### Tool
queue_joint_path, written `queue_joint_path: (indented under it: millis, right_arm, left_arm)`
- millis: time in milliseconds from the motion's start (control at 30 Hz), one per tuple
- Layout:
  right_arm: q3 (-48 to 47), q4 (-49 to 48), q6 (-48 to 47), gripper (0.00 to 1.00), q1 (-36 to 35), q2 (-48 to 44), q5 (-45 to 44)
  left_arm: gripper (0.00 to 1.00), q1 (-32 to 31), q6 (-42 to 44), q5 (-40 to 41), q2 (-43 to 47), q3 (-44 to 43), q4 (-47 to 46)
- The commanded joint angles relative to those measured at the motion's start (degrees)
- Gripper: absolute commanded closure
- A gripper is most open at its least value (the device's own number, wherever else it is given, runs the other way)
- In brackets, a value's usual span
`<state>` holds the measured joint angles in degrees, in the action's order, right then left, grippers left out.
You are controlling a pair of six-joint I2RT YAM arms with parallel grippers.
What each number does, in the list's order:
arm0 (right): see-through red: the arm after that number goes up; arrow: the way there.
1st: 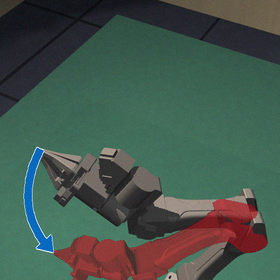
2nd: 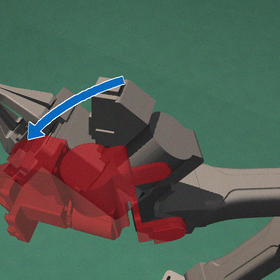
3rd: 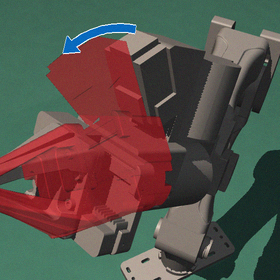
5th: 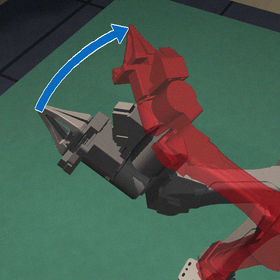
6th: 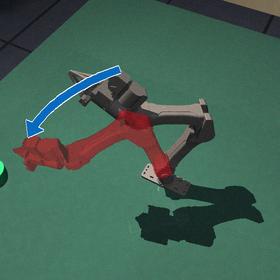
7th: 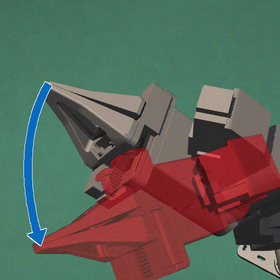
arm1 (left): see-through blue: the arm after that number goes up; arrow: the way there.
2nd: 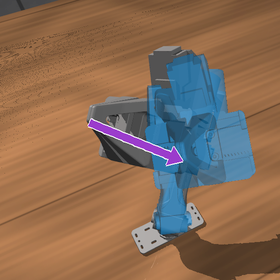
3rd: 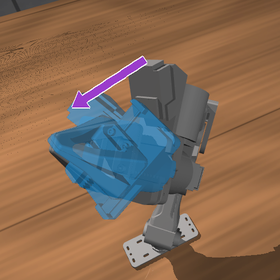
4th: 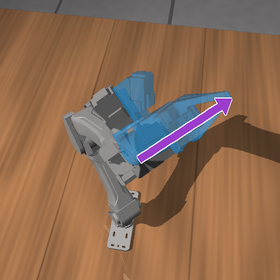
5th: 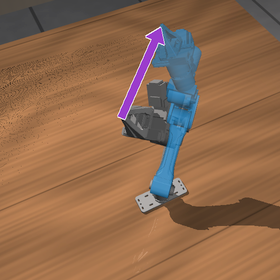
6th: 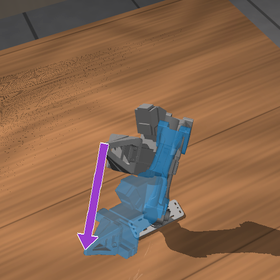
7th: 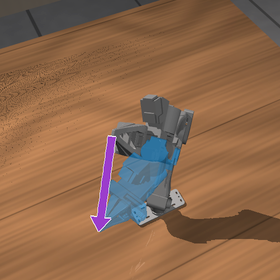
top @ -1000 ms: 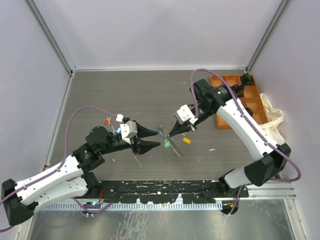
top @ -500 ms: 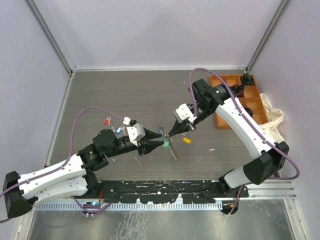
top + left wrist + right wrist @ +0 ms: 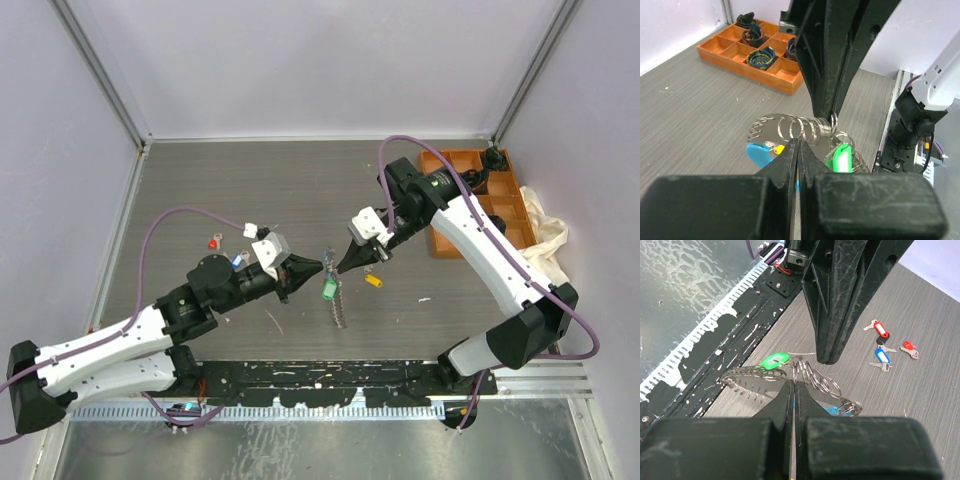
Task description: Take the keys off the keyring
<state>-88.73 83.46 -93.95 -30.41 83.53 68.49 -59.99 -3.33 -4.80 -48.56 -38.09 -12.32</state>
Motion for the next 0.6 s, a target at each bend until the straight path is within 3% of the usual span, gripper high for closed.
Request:
queue_joint_path:
  millis: [0,233,433,567]
  right_arm:
    - [-1.54,0.39,0.22,0.99,-0.33,-1.13,4.01]
    - [-0.89,0.39,0.18,0.99,0.49,-1.56,5.05]
    - [0.55,0.39,-0.42,0.99,1.44,-1.96,6.34]
    - [1.22,0.19,-0.67,0.99,1.89,-2.05,6.92]
  left_arm:
    - [0.97,-0.27,-2.72,3.70,0.20,-3.97,0.43]
    - [0.93,-0.27,-3.08,2.89,4.43,-1.47,1.81]
    - [0.72,-0.22,-7.56,-4.89,12.75,5.94,-3.21]
    - [0.64,-0.26,-15.40,-9.47,11.76,8.31,-9.35]
